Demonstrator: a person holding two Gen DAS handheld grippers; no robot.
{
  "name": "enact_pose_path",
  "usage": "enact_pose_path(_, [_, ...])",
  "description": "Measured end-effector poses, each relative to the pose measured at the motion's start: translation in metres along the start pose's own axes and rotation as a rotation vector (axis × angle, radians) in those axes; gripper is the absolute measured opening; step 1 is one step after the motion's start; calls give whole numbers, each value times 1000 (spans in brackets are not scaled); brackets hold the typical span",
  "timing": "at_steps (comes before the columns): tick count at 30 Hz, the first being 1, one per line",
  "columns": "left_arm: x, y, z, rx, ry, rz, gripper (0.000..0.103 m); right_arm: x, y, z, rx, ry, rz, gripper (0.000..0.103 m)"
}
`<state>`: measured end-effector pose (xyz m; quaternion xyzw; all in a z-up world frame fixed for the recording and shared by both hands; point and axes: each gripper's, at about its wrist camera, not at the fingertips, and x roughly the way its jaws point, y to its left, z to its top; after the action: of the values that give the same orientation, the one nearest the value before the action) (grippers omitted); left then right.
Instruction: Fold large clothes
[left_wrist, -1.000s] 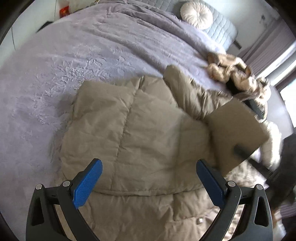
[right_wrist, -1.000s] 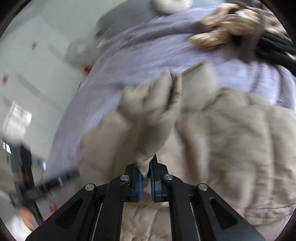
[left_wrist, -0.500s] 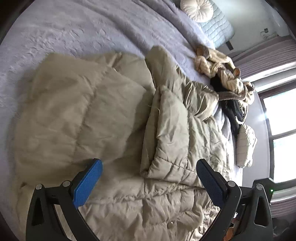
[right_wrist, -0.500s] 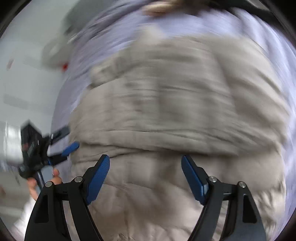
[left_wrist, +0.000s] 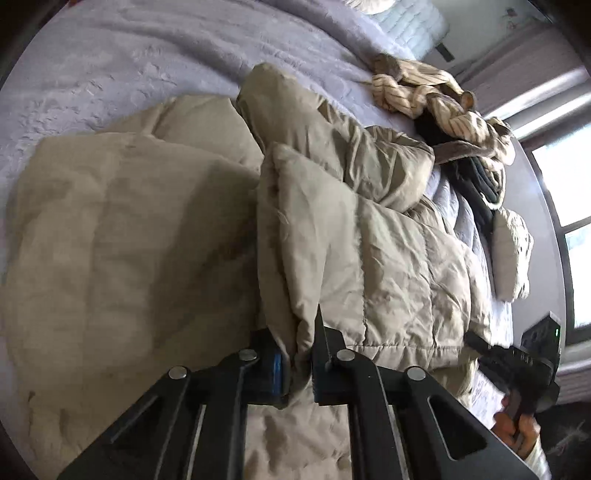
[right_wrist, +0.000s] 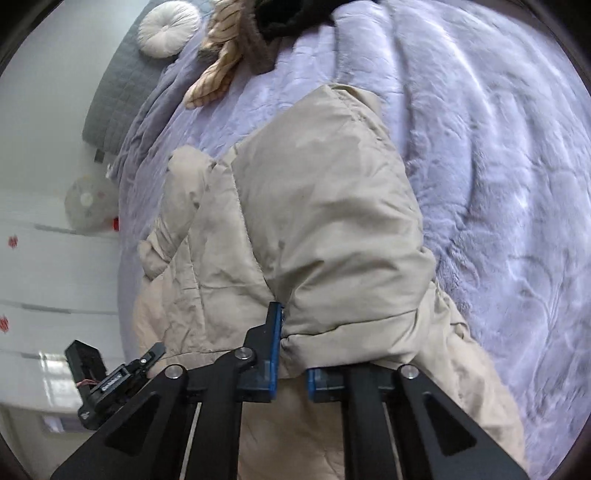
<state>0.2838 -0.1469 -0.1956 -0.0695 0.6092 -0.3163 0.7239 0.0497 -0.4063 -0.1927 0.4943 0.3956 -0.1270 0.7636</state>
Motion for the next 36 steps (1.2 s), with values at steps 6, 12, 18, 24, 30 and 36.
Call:
enact_pose_path(6, [-2,15,-26,29,1,49,13,30,1,-9,-56,34,-32,11])
enact_pose_path(12, [-29,26,-18,71,-33,130,13,32,-3,-9,-38,24,-29,11])
enact_pose_path(18, [-74,41,-16,85,-82,200,13,24,-2,-14,-52,20,-30,11])
enact_pose_path(24, [-50,-6,-8,149,-104,158,13,18,5,-18,-92,27,-45,15])
enact_pose_path(30, [13,3,-8,142,-52,312,13,-1,31,-29,-227,128,-28,62])
enact_pose_path(36, [15,13,-11,141,-42,319,13,-62,28,7,-239,-70,84,65])
